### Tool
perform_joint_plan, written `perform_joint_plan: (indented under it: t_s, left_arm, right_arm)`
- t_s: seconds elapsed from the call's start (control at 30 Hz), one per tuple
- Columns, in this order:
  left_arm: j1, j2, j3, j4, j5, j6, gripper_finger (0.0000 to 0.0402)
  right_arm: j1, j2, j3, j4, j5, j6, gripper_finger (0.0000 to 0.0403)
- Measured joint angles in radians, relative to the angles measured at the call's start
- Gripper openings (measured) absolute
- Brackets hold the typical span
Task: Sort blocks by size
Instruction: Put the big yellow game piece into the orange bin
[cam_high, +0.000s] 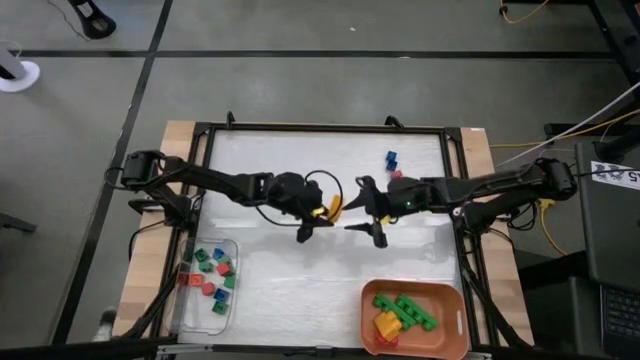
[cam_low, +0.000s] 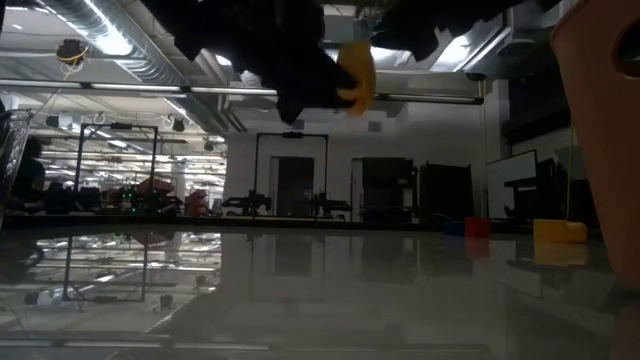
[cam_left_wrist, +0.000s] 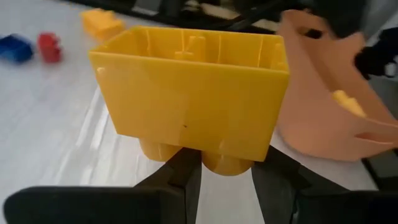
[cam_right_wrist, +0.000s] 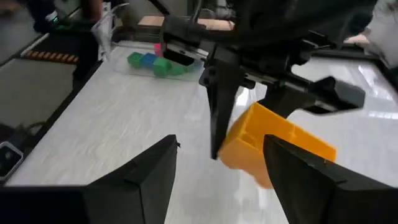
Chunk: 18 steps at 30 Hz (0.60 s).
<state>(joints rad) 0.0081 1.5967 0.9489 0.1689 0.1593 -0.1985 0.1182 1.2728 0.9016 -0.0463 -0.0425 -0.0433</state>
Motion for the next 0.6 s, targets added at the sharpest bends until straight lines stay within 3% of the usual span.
perform_joint_plan:
  t_s: [0.27,0.6]
  left_arm:
    - [-0.072,0.000,0.000,0.063,0.000,0.108,0.0108]
    - [-0.120,0.000,0.000,0.072,0.002,0.176,0.0109]
  right_arm:
    - [0.062,0.001,0.002,0.003,0.004,-0.161,0.0238]
    - [0.079,0.002,0.002,-0.002,0.085,-0.197,0.0238]
